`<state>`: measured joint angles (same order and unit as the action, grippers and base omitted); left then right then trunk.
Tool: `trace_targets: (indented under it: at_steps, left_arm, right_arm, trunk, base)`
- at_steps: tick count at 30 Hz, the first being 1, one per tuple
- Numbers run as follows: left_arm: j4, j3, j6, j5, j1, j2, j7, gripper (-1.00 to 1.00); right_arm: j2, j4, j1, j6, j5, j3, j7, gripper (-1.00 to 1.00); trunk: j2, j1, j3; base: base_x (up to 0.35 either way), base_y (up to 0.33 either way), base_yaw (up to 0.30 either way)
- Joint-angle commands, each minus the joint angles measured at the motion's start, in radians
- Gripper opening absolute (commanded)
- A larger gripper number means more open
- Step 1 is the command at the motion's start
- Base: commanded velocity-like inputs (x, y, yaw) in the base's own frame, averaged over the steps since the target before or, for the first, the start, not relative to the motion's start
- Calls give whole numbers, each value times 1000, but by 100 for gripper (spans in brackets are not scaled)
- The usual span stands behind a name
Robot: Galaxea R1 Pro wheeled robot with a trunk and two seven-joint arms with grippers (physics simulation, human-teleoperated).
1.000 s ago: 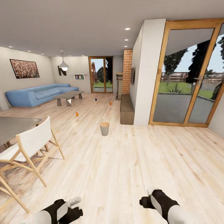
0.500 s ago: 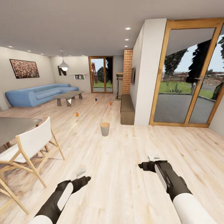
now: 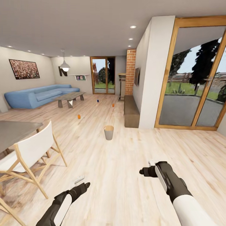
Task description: Put the three can of soda from the living room inside the tash can in the kitchen.
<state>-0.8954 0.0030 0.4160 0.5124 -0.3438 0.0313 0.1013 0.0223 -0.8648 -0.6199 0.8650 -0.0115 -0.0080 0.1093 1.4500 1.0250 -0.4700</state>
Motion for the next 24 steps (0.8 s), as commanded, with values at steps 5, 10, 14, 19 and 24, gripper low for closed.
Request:
trace_targets:
  at_steps: [5, 10, 14, 19, 24]
  left_arm:
    - [4, -3, -1, -1, 2, 1, 4, 100]
    - [5, -7, -2, -7, 3, 3, 13, 100]
    - [6, -7, -2, -11, 3, 10, 18, 100]
    - [6, -8, -2, -13, 3, 14, 24, 100]
    - [8, -9, -3, -14, 3, 14, 26, 100]
  right_arm:
    - [-2, 3, 0, 0, 0, 1, 2, 100]
    - [-1, 5, 0, -3, 1, 3, 8, 100]
    - [-1, 6, 1, -4, 2, 7, 26, 100]
    - [-3, 6, 1, -4, 1, 10, 28, 100]
    - [-20, 6, 1, -2, 3, 11, 26, 100]
  trunk:
    - [0, 0, 0]
    - [0, 0, 0]
    - [0, 0, 0]
    - [0, 0, 0]
    - [0, 0, 0]
  base:
    - [327, 86, 0]
    - [342, 18, 0]
    - [345, -32, 0]
    - [345, -65, 0]
    - [346, -75, 0]
